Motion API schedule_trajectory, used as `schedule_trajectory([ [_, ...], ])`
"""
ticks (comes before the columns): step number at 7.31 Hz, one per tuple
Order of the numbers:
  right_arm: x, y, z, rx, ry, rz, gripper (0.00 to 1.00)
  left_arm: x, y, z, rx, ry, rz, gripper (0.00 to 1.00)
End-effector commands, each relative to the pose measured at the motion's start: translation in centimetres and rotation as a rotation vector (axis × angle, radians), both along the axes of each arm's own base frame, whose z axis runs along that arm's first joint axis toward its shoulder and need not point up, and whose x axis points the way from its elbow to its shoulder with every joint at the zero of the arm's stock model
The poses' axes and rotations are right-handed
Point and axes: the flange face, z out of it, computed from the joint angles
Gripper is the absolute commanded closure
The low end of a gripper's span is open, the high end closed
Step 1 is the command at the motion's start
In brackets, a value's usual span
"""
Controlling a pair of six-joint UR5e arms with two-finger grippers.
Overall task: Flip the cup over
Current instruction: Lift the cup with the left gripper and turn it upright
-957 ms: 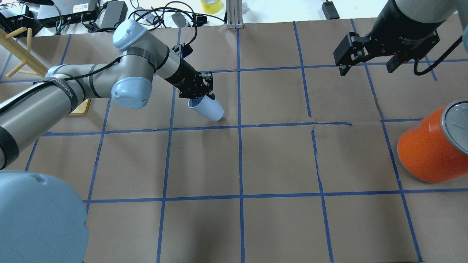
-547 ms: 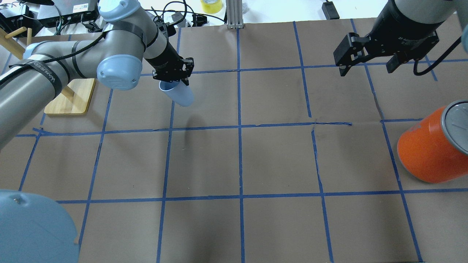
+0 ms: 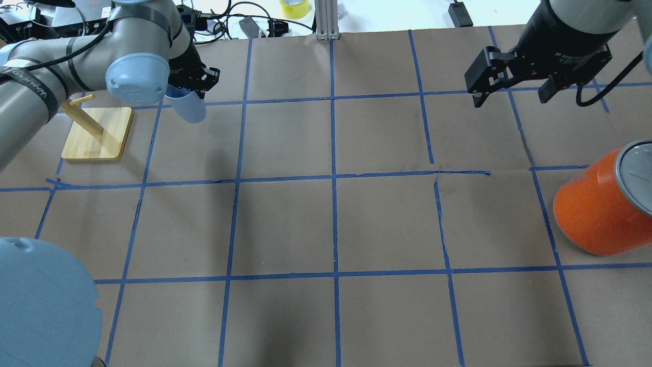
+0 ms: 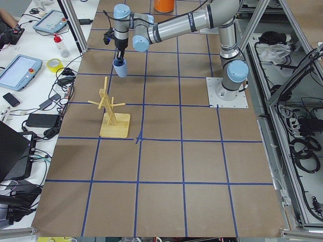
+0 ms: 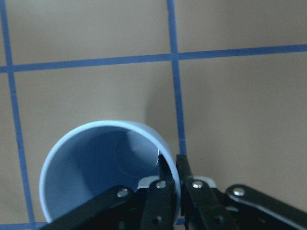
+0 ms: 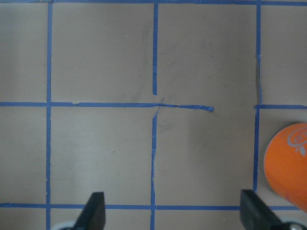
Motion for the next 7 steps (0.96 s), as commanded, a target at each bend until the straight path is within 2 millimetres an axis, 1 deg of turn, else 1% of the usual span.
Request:
schedule_trajectory([
  [1,0.0,0.0,0.0,-0.002,0.0,0.0,0.0,1.4,-1.3,-3.7,-0.02,-0.008,0.025,1.0],
  [2,0.0,0.0,0.0,-0.003,0.0,0.002,0.0,1.4,-1.6,-5.7,-0.011,-0.007,0.027,1.0],
  [3,0.0,-0.1,0.0,0.0,0.0,0.003,0.0,1.4,-1.7,-7.0,0.0,-0.005,0.025,1.0],
  [4,0.0,0.0,0.0,-0.001,0.005,0.002,0.0,1.4,-1.7,-7.3,0.007,-0.008,0.017,1.0],
  [5,0.0,0.0,-0.1,0.002,0.005,0.002,0.0,1.3,-1.7,-7.3,0.007,0.003,0.025,0.44],
  [6,0.0,0.1,-0.1,0.003,0.005,0.002,0.0,1.7,-1.6,-6.4,0.005,0.021,0.027,0.0],
  [7,0.0,0.1,-0.1,0.003,0.005,0.002,0.0,1.6,-1.3,-5.0,0.032,0.022,0.027,0.0],
])
